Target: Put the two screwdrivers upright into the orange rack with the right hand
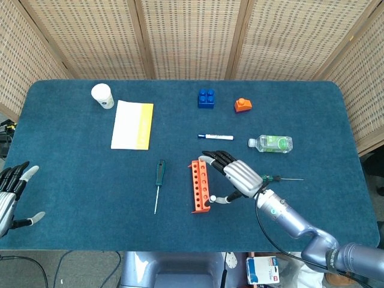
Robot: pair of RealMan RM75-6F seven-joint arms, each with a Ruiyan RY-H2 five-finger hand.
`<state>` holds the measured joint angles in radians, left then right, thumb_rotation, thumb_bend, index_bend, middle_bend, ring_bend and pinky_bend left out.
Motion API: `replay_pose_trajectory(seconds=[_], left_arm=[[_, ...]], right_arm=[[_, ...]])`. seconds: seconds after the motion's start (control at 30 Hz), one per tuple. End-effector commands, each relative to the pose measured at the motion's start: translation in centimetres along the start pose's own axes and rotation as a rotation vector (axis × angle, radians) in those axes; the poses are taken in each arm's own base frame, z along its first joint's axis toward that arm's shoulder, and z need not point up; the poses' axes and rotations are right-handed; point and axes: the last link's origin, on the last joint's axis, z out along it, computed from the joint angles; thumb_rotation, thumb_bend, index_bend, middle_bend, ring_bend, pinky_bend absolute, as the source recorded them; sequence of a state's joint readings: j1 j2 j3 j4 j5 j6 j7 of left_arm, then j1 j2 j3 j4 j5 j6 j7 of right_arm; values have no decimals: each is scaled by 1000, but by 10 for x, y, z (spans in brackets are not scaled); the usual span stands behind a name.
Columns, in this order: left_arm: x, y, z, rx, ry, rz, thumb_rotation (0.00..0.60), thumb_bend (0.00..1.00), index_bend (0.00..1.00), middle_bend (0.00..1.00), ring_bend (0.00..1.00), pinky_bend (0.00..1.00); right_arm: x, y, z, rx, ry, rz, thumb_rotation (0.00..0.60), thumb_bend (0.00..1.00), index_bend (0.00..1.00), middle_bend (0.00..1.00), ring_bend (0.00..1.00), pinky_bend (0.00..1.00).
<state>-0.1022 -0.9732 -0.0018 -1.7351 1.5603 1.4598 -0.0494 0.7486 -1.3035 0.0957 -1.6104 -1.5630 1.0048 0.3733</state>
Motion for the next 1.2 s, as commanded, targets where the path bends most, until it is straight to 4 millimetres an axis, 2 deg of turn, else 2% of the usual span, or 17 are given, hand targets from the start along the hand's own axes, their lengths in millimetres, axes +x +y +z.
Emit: replay_pose_trajectory(seconds=[0.03, 0.23, 0.5, 0.73, 0.9, 1.1, 1.2], left_arm=[[0, 0, 0, 0, 0, 0, 600, 0, 0, 0, 0, 0], [0, 0, 0, -1, 0, -1, 600, 0, 0, 0, 0, 0], [1, -1, 0, 2, 2, -4, 600, 0, 0, 0, 0, 0], [2, -2, -1, 0, 2, -6, 600, 0, 0, 0, 0, 0], [2, -1, -2, -5, 3, -7, 600, 0, 0, 0, 0, 0], [3, 3, -6, -21, 10, -7, 600, 0, 0, 0, 0, 0], [3, 4, -8, -29, 12, -5, 600, 0, 0, 0, 0, 0]], right_arm=[[-1, -2, 1, 5, 0, 1, 600, 0, 0, 0, 0, 0], [-3, -9, 7, 13, 1, -2, 600, 0, 0, 0, 0, 0], [1, -9, 6, 1, 17, -10, 600, 0, 0, 0, 0, 0], [28, 2, -14, -39, 71, -58, 600, 0, 0, 0, 0, 0], [45, 30, -42, -161, 63, -149, 600, 0, 16, 0, 0, 0], [49, 73, -74, -354, 43, -203, 600, 0, 188, 0, 0, 0], [43, 92, -85, -436, 22, -230, 600, 0, 227, 0, 0, 0]])
